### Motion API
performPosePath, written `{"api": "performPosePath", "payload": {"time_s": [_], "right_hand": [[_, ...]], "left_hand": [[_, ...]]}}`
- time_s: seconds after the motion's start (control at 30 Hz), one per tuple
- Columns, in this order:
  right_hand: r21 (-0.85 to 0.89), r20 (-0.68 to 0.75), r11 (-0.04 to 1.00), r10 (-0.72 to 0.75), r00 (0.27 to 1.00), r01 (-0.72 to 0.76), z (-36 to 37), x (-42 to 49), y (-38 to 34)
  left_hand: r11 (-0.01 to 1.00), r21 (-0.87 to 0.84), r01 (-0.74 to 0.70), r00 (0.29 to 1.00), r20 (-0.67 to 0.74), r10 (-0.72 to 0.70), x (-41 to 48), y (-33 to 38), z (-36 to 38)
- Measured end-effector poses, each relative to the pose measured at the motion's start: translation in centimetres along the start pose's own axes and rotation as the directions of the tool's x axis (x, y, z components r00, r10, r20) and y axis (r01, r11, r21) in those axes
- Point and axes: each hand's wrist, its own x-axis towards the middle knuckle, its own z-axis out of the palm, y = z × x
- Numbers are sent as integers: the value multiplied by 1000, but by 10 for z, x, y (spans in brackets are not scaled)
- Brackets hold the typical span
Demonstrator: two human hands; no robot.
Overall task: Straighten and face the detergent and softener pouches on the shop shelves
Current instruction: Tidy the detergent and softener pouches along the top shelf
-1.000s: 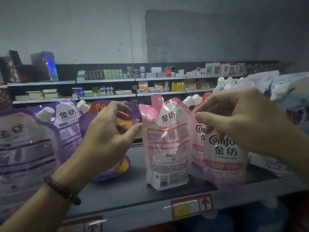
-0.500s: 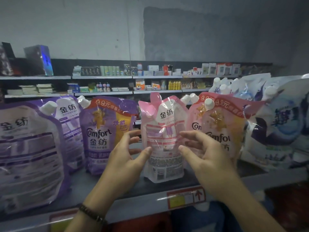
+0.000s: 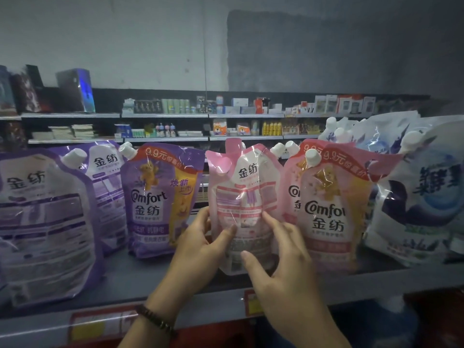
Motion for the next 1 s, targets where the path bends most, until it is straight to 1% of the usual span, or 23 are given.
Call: {"api": "performPosePath", "payload": {"time_s": [0.13,0.23,0.3,0.4,0.57,0.77,0.9,1.0], "right_hand": [[-28,4,1000,-9,1000,9,5,-1,1],[-33,39,999,11,999,-10,8,-2,2],[-35,38,999,-2,999,3,7,-2,3],[-5,9,1000,-24,1000,25,6,-2,6],[33,22,998,-48,999,48,4,0,5],[141,135,990,-42,990,23,6,4,6],[218,187,976,-38,982,-4,9,12,7],[298,215,954,-33,976,-34,13,17,7]], "left_hand": [[999,-36,-4,1000,-2,4,-4,0,5],[999,12,-38,998,-42,38,-6,-3,9],[998,28,-62,996,-63,64,-8,-3,12],[996,33,-79,993,-81,82,-9,-4,14],[994,62,-89,985,-146,97,-16,-4,14],[981,155,-117,950,-271,156,-25,-7,10],[981,168,-95,943,-301,143,-33,-8,6],[973,215,-89,928,-338,159,-39,-7,5]]}}
